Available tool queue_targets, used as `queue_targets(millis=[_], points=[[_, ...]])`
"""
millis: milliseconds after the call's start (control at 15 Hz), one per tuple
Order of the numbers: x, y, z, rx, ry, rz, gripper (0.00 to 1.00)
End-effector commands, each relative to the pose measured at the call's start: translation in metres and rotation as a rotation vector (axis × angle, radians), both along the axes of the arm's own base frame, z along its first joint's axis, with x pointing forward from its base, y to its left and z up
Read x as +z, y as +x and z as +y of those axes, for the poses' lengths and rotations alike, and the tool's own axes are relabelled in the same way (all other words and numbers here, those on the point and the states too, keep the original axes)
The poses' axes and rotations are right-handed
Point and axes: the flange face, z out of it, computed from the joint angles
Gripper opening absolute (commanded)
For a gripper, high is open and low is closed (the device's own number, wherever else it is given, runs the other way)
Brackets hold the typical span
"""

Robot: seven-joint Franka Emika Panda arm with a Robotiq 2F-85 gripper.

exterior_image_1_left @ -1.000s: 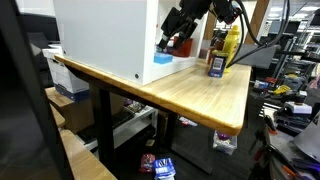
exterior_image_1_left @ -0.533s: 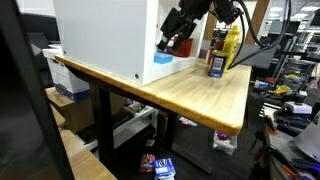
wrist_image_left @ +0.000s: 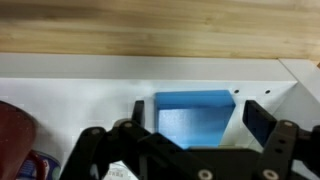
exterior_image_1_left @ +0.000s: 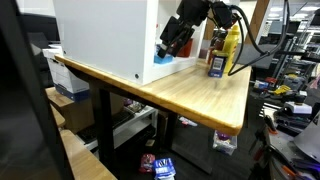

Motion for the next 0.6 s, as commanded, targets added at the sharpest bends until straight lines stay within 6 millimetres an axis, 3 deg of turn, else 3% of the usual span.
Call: queue_targets(millis=[0,533], points=[[-0.005,0.009,-0.001,0.031,-0.011,0.014,1.0],[-0.016,0.026,-0.007,0.06,-0.02,0.033,1.0]])
